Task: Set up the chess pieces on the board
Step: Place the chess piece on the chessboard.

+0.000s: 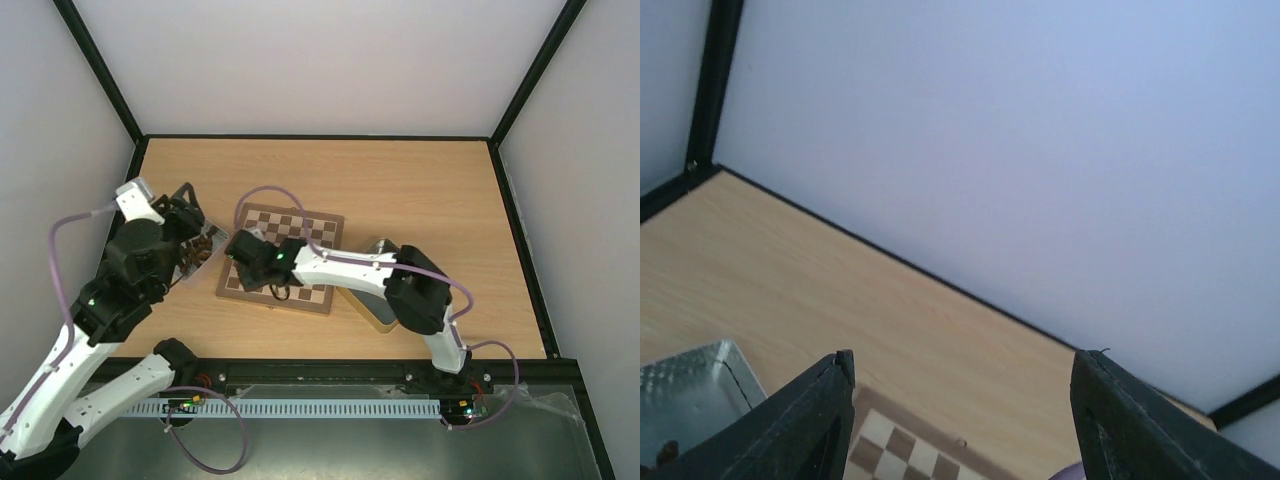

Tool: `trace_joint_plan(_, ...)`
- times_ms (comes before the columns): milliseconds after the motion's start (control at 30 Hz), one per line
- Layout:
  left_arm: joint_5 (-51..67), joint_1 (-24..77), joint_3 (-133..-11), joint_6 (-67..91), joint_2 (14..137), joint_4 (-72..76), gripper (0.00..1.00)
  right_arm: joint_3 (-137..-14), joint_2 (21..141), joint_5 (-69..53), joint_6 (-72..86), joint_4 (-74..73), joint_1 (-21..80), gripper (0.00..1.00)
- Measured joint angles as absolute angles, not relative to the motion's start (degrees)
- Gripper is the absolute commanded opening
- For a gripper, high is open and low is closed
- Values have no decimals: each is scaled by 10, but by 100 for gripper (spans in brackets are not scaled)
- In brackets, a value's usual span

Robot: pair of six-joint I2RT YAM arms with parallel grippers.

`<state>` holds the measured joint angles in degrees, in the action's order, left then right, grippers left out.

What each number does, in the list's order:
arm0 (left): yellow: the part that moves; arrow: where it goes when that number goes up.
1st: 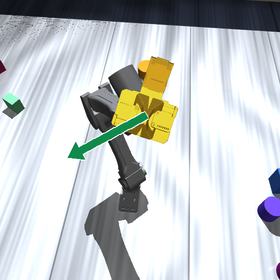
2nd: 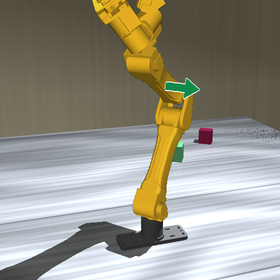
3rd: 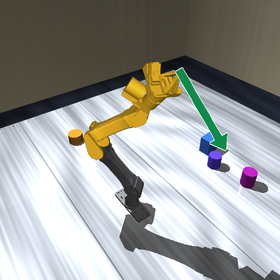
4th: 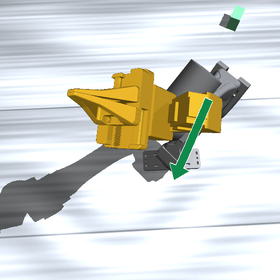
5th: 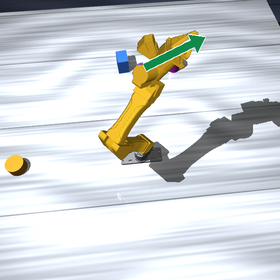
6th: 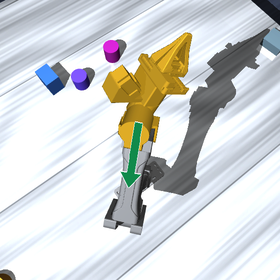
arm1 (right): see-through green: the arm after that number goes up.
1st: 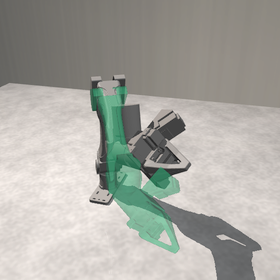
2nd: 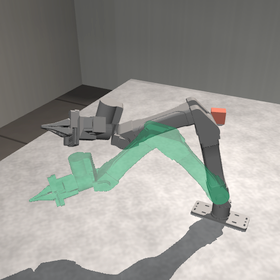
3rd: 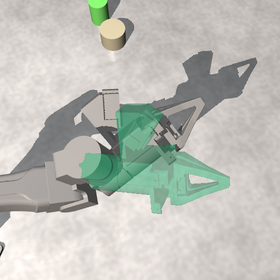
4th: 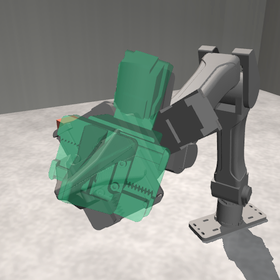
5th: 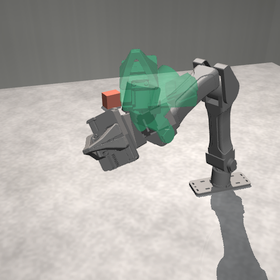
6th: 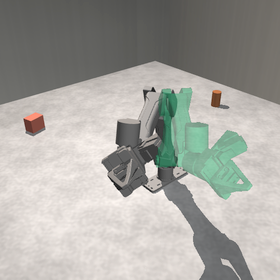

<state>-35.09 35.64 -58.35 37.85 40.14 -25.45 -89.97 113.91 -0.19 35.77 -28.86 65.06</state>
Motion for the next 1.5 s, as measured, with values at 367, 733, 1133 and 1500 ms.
trace_joint_plan(367, -401, 356, -600, 364, 369, -291, 62, -1020, 1236, 8, 323, -347, 689, 3)
trace_joint_plan(733, -407, 356, -600, 363, 368, -308, 63, -1040, 1275, 20, 308, -366, 686, 8)
trace_joint_plan(1133, -407, 356, -600, 363, 368, -313, 63, -1046, 1280, 20, 306, -366, 686, 5)
trace_joint_plan(1500, -407, 356, -599, 364, 368, -317, 63, -1046, 1283, 23, 306, -352, 686, 9)
